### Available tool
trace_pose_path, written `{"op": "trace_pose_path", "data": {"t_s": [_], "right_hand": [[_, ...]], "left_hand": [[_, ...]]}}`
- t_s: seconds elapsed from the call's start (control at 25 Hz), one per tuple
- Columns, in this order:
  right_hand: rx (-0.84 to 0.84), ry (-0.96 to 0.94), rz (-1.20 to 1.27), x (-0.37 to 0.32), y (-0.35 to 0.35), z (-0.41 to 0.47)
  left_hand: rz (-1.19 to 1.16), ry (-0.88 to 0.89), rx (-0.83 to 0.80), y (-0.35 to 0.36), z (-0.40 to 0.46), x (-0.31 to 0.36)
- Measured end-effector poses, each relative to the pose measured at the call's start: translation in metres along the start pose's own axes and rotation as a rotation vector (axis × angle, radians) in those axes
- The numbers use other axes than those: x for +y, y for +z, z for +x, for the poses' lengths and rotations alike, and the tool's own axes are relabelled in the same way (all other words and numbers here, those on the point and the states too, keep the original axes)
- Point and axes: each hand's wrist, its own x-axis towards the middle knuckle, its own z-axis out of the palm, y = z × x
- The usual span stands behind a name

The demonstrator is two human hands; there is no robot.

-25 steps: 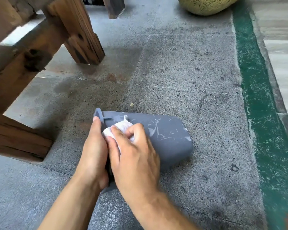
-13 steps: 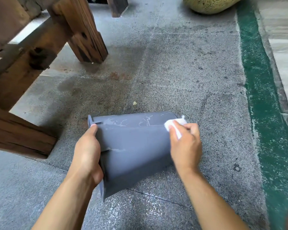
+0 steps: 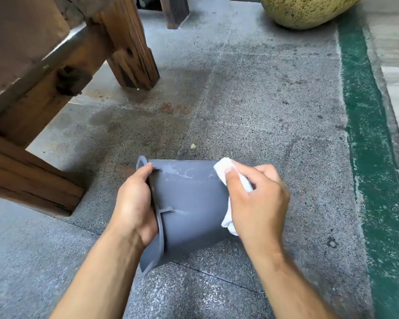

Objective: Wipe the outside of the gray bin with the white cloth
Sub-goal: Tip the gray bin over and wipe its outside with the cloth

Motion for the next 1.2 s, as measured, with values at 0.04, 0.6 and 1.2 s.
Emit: {"op": "trace_pose_path", "data": {"t_s": [0.04,0.6,1.2], "right_hand": [[-0.088,-0.060,0.014,-0.012,0.004,-0.015],[-0.059,0.009,-0.131,0.027,0.013,-0.001],[-0.311,-0.147,-0.419,0.001,0.055,0.003]], "left_hand": [[-0.012,-0.004,0.007,0.000,0.000,0.000],[0.062,0.010,0.001,-0.001,0.001,0.003],[0.117,-0.005,0.154,-0.015,0.011,-0.009]]}}
